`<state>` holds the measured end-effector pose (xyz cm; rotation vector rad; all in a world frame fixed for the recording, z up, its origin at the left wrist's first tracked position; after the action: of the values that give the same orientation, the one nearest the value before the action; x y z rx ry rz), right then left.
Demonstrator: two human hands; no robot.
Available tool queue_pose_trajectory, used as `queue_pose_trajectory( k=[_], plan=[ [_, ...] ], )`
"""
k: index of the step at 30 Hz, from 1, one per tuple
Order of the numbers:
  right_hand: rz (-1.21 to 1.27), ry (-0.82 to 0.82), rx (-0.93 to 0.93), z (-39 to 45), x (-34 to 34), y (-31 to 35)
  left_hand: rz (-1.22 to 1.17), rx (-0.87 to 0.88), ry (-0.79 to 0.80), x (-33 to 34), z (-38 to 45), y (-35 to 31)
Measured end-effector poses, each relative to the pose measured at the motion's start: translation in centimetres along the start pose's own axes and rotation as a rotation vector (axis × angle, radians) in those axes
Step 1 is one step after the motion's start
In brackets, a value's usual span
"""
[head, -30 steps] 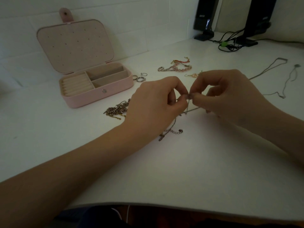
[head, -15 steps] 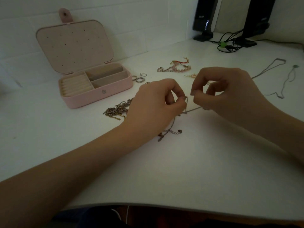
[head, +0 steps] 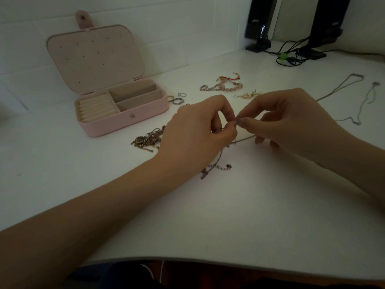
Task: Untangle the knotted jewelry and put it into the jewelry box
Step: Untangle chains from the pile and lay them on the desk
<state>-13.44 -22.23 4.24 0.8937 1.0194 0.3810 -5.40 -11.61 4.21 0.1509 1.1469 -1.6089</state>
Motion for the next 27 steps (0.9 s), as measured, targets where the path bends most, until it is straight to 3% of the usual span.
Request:
queue_pose_trajectory(
  k=[27],
  plan=[
    [0.022, -0.003, 0.029, -0.04, -0.1, 0.07, 0.073, 0.036, 0.021, 0.18, -0.14, -0.47]
  ],
)
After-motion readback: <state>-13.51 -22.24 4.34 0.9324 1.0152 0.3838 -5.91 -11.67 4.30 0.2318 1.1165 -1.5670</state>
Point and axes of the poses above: each hand's wrist, its own z-axis towards the middle knuckle, its own x-axis out of the palm, y = z × x, the point moved 8 cm from there along z, towards the middle knuckle, and after that the axes turned 3 degrees about x, right-handed, at the moved point
